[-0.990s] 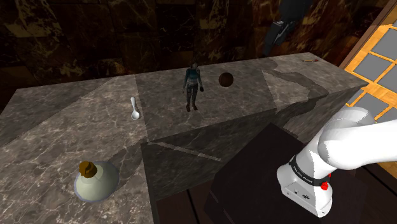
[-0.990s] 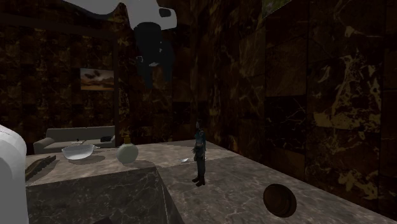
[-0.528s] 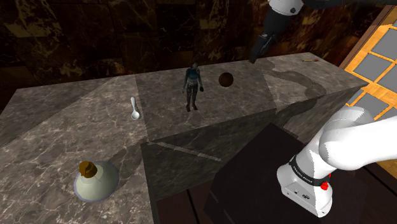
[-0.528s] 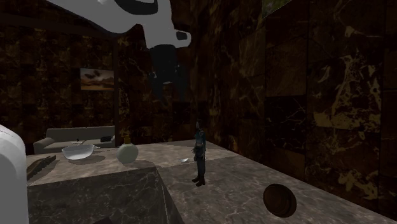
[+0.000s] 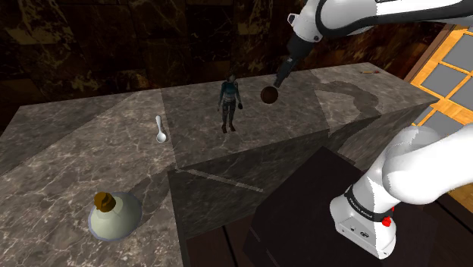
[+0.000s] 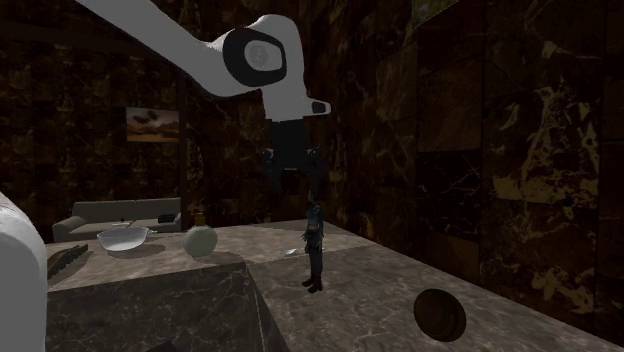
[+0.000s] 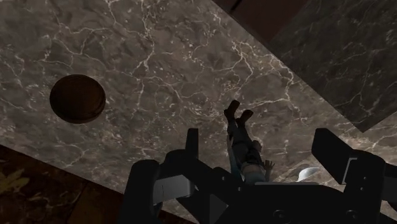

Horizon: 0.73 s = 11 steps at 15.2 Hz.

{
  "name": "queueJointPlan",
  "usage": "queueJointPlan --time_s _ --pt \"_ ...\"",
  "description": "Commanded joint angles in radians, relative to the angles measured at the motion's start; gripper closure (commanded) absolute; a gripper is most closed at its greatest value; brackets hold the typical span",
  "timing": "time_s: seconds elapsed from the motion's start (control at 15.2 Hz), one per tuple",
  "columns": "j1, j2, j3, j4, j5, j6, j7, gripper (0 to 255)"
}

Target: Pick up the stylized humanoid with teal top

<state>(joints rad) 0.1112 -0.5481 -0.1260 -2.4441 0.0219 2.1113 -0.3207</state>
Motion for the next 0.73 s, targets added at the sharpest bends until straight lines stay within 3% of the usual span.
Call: queueJointPlan --time_s 0.0,0.33,0.66 --pt "0.027 0.075 -0.028 0.014 0.033 0.069 -0.059 0" --pt "0.1 0.255 -0.096 0.055 0.154 0.212 -0.231 0" --pt "0.168 0.451 -0.143 0.141 0.34 0.301 -0.446 0"
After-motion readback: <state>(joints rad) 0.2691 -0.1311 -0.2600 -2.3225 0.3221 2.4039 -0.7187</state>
